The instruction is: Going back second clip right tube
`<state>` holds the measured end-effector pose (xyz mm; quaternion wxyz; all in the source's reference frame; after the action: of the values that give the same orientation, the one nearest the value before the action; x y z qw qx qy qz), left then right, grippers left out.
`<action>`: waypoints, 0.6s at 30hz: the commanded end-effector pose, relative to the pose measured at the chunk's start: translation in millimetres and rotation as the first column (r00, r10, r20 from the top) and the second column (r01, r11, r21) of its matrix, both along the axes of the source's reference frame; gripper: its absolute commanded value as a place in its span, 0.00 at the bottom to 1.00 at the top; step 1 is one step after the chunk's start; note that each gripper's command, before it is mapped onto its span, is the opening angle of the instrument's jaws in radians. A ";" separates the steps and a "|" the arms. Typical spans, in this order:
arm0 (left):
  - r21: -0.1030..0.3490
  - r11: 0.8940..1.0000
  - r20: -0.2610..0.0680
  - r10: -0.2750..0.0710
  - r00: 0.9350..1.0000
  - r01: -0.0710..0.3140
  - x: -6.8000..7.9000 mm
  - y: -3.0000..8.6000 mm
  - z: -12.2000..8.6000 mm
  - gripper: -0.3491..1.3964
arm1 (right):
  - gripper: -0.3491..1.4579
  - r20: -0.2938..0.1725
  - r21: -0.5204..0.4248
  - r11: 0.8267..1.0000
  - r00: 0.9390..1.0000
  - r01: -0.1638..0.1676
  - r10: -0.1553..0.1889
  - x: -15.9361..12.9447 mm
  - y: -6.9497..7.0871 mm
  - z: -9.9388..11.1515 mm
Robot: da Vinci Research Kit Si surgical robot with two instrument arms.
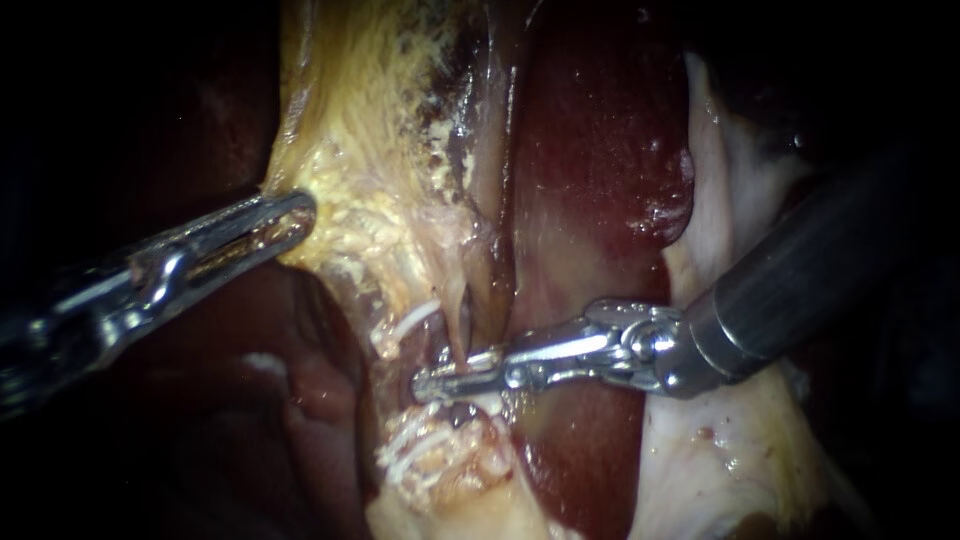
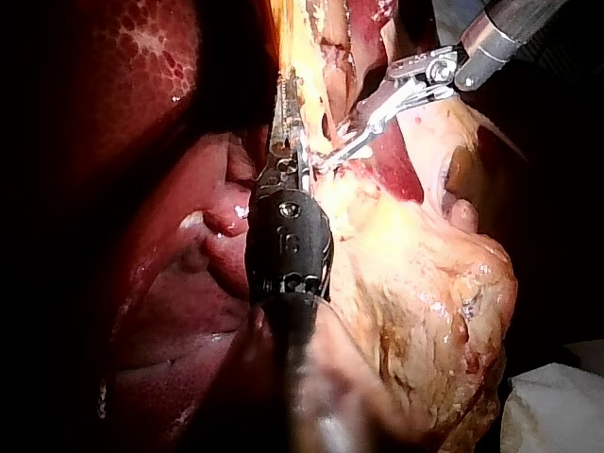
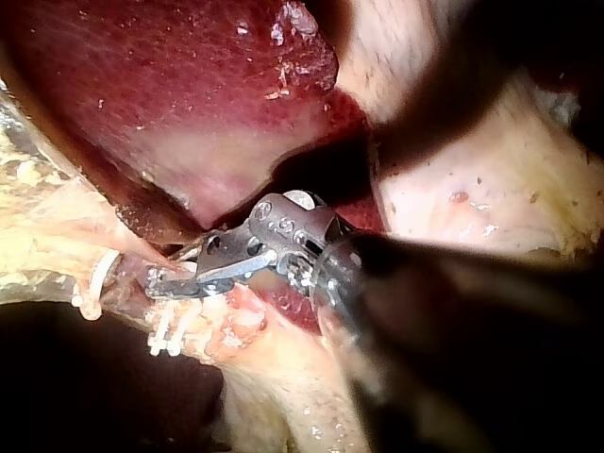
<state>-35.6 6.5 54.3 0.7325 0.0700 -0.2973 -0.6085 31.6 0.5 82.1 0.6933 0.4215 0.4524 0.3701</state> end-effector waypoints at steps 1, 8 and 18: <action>0.000 1.000 0.000 0.000 1.000 0.000 0.0 0.0 0.0 0.00 | 0.00 0.000 0.001 1.000 1.000 0.000 0.000 0.0 0.0 0.0; 0.000 1.000 0.000 0.000 1.000 0.000 0.0 0.0 0.0 0.00 | 0.13 -0.011 -0.043 0.999 1.000 0.011 -0.012 0.1 0.1 -0.2; 0.000 1.000 0.000 0.000 1.000 0.000 0.0 0.0 0.0 0.00 | 0.51 -0.055 -0.216 0.976 0.997 0.035 -0.048 1.2 0.0 0.0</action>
<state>-35.6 6.4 54.2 0.7324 0.0698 -0.2971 -0.6086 32.8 0.5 82.0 0.7281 0.3636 0.5034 0.2903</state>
